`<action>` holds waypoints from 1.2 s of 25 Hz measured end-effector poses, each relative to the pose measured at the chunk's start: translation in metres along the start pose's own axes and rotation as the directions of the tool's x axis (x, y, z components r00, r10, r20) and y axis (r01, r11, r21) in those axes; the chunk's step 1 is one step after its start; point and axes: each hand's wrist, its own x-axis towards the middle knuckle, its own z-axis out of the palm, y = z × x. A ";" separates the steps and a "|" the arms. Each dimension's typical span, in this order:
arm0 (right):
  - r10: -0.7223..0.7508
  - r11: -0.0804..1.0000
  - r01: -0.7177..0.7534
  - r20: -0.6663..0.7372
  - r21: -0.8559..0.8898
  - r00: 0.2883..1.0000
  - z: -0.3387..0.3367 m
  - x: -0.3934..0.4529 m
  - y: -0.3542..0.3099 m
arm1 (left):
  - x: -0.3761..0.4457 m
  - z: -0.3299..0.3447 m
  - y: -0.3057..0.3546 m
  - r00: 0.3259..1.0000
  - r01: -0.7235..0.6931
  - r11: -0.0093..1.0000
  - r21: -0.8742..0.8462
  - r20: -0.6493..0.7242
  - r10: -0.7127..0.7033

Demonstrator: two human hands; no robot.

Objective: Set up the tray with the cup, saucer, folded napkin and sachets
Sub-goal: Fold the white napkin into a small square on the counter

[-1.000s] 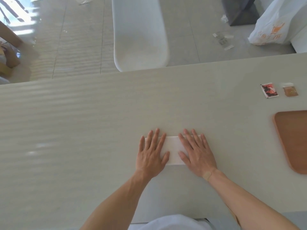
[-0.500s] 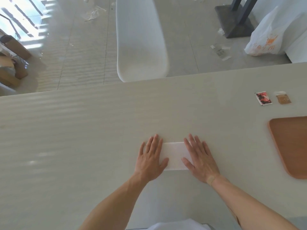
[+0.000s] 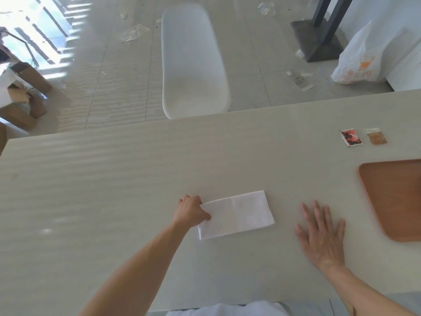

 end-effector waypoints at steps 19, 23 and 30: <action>0.001 0.998 0.005 -0.104 0.057 0.995 0.020 0.004 0.011 | -0.030 0.018 0.134 0.997 -0.024 0.756 -0.654 0.040 0.066; -0.024 0.998 0.031 -0.109 0.062 0.994 0.021 0.004 0.012 | -0.016 0.043 0.148 0.999 0.002 0.850 -0.527 0.040 0.023; -0.037 0.996 0.049 -0.149 0.077 0.988 0.019 0.003 0.011 | -0.009 0.045 0.130 0.980 -0.070 0.746 -0.662 0.093 0.174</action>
